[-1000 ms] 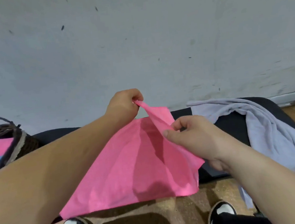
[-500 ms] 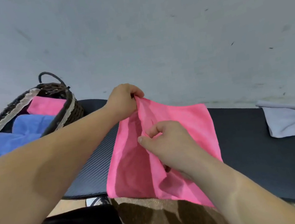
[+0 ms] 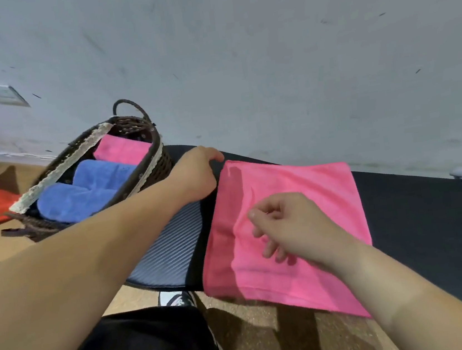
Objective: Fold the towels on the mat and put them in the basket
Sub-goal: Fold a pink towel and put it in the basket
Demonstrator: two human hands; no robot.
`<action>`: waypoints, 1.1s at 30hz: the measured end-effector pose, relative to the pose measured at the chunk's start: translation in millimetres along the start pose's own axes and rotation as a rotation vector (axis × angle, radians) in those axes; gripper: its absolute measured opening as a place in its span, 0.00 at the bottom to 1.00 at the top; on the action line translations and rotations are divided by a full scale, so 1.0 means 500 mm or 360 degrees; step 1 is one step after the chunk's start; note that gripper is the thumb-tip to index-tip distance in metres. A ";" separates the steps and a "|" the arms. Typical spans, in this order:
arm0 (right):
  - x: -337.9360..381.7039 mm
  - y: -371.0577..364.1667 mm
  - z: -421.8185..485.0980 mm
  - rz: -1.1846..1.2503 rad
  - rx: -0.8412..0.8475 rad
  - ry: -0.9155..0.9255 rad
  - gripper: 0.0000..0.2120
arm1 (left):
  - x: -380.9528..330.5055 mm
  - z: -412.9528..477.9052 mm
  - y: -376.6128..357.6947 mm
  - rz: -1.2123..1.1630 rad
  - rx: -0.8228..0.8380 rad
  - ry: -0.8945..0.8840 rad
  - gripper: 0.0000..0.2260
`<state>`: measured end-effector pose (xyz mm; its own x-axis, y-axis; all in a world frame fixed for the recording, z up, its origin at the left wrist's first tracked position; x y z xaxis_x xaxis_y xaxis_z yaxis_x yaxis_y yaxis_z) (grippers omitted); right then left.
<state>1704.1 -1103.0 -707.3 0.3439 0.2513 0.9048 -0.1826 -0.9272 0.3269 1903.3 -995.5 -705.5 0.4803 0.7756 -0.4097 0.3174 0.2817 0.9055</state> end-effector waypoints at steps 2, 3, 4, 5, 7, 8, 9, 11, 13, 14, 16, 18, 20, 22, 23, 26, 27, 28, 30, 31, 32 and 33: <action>-0.014 0.054 -0.005 -0.0342 -0.0246 0.0178 0.07 | -0.001 -0.033 -0.012 0.0016 0.0033 0.0063 0.14; -0.027 0.078 -0.005 -0.0565 -0.0321 0.0212 0.08 | 0.000 -0.051 -0.023 0.0039 0.0036 0.0081 0.11; -0.039 0.103 -0.009 -0.0783 -0.0359 0.0209 0.12 | -0.003 -0.072 -0.034 0.0068 0.0041 0.0087 0.10; -0.057 0.124 -0.010 -0.0951 -0.0349 0.0177 0.16 | -0.004 -0.093 -0.048 0.0104 0.0068 0.0096 0.10; -0.098 0.155 -0.010 -0.1152 -0.0226 0.0094 0.23 | -0.014 -0.138 -0.085 0.0245 0.0203 0.0130 0.13; -0.120 0.161 -0.009 -0.1218 -0.0117 0.0062 0.26 | -0.020 -0.156 -0.104 0.0333 0.0263 0.0143 0.15; -0.141 0.163 -0.008 -0.1297 0.0004 0.0028 0.30 | -0.024 -0.168 -0.124 0.0398 0.0288 0.0132 0.17; -0.173 0.159 -0.012 -0.1470 0.0180 -0.0063 0.35 | -0.036 -0.177 -0.153 0.0431 0.0270 0.0070 0.19; -0.189 0.160 -0.024 -0.1567 0.0213 -0.0161 0.36 | -0.042 -0.172 -0.171 0.0361 0.0241 0.0033 0.21; -0.191 0.162 -0.034 -0.1580 0.0207 -0.0228 0.36 | -0.046 -0.167 -0.178 0.0306 0.0241 0.0018 0.23; -0.198 0.173 -0.055 -0.1606 0.0193 -0.0381 0.36 | -0.060 -0.157 -0.185 0.0185 0.0237 -0.0039 0.26; -0.207 0.195 -0.074 -0.1610 0.0151 -0.0532 0.36 | -0.075 -0.148 -0.181 0.0093 0.0170 -0.0080 0.24; -0.220 0.220 -0.085 -0.1598 0.0097 -0.0652 0.36 | -0.089 -0.145 -0.155 0.0018 0.0061 -0.0030 0.22; -0.228 0.240 -0.090 -0.1611 0.0015 -0.0658 0.36 | -0.093 -0.149 -0.123 -0.0018 -0.0018 0.0048 0.13; -0.226 0.244 -0.089 -0.1626 -0.0031 -0.0598 0.35 | -0.091 -0.154 -0.109 -0.0023 -0.0021 0.0081 0.08; -0.205 0.223 -0.090 -0.1571 -0.0037 -0.0356 0.34 | -0.077 -0.183 -0.091 -0.0029 0.0133 0.0180 0.13; -0.195 0.209 -0.092 -0.1541 -0.0010 -0.0287 0.34 | -0.073 -0.192 -0.096 -0.0029 0.0196 0.0193 0.15; -0.185 0.194 -0.096 -0.1526 0.0018 -0.0234 0.35 | -0.070 -0.199 -0.105 -0.0030 0.0246 0.0199 0.15; -0.177 0.167 -0.103 -0.1532 0.0088 -0.0175 0.36 | -0.066 -0.205 -0.124 -0.0051 0.0282 0.0210 0.13; -0.176 0.158 -0.104 -0.1544 0.0126 -0.0169 0.36 | -0.066 -0.204 -0.132 -0.0064 0.0278 0.0207 0.12; -0.178 0.153 -0.104 -0.1558 0.0162 -0.0178 0.37 | -0.067 -0.203 -0.137 -0.0077 0.0268 0.0199 0.11; -0.179 0.151 -0.102 -0.1569 0.0193 -0.0198 0.37 | -0.068 -0.203 -0.141 -0.0096 0.0257 0.0191 0.10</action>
<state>1612.4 -1181.4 -749.8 0.3862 0.8989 0.2070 0.3291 -0.3440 0.8794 1781.8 -984.3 -744.4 0.3589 0.8244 -0.4376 0.4741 0.2428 0.8463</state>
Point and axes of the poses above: each hand's wrist, its own z-axis towards the middle knuckle, its own y-axis out of the back of the hand, x = y × z, the point moved 4 cm from there along z, towards the middle knuckle, and after that the axes turned 3 degrees about y, right-handed, at the moved point
